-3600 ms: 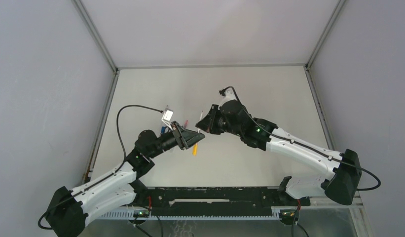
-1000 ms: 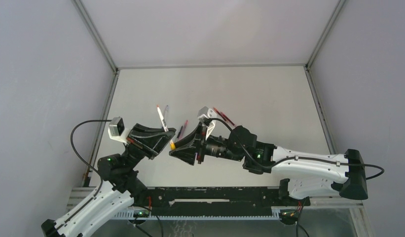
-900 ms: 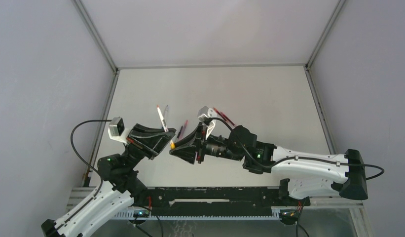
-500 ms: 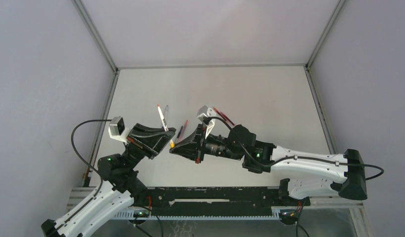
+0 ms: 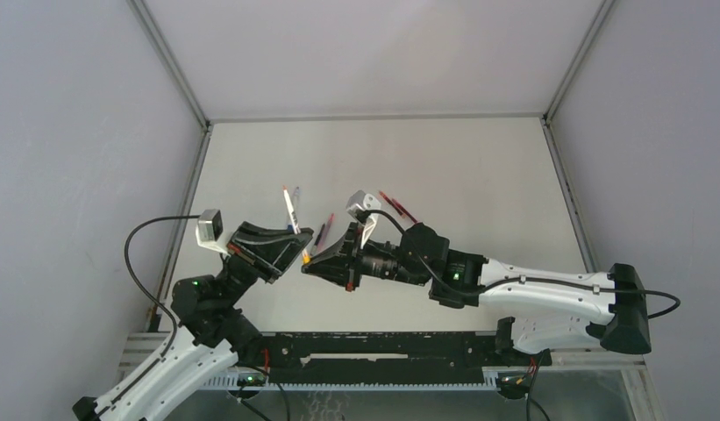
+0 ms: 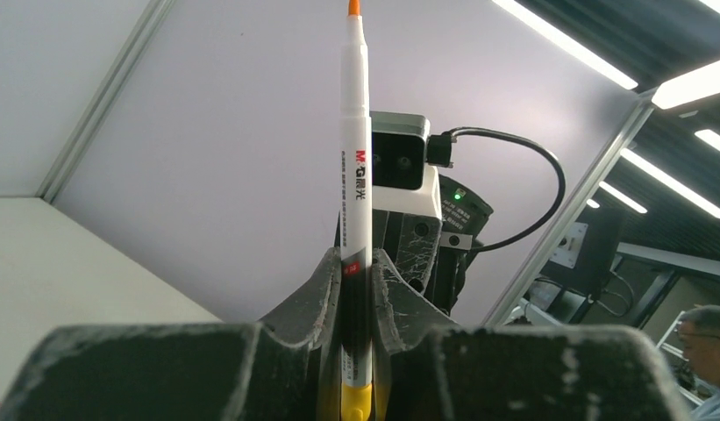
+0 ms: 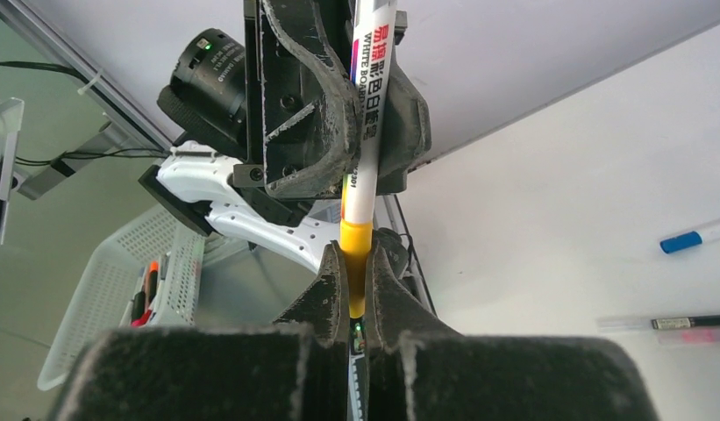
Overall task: Insert the pens into the pen caps
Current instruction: Remove the pen cap from the pen.
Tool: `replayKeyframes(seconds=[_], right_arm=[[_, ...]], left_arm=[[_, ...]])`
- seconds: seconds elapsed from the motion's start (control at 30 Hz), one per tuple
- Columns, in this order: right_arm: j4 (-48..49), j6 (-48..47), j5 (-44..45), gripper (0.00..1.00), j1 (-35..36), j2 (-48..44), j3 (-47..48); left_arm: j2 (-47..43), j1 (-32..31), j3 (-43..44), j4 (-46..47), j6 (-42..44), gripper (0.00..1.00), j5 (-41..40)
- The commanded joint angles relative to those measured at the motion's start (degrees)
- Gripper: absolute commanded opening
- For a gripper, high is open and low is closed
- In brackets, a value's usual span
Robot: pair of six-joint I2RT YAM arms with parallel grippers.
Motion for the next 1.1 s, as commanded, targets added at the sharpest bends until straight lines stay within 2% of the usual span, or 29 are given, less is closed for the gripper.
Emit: replayKeyframes(seconds=[0.0,0.53,0.8,1.07], right_arm=[[-5.2,-1.2,-2.8,0.00,2.2,1.1,0.5],[-6.9,-1.7,-3.3,0.00,5.7,-0.2,-3.8],[-5.4,0.0,-1.5,0.00,7.4,-3.2,-9.0],[-7.9,0.0,0.0,0.00,10.5,-0.6,-9.5]], left_arm=[[-1.3,0.1,6.2,-5.0,4.0,0.00,-4.4],[-3.8,0.1,7.1,-4.8,3.7,0.00,-4.9],[-5.4,0.0,8.1,-6.4,4.7,0.00,-7.3],[-5.2,0.0,8.8,-5.2,4.4,0.00,-8.4]])
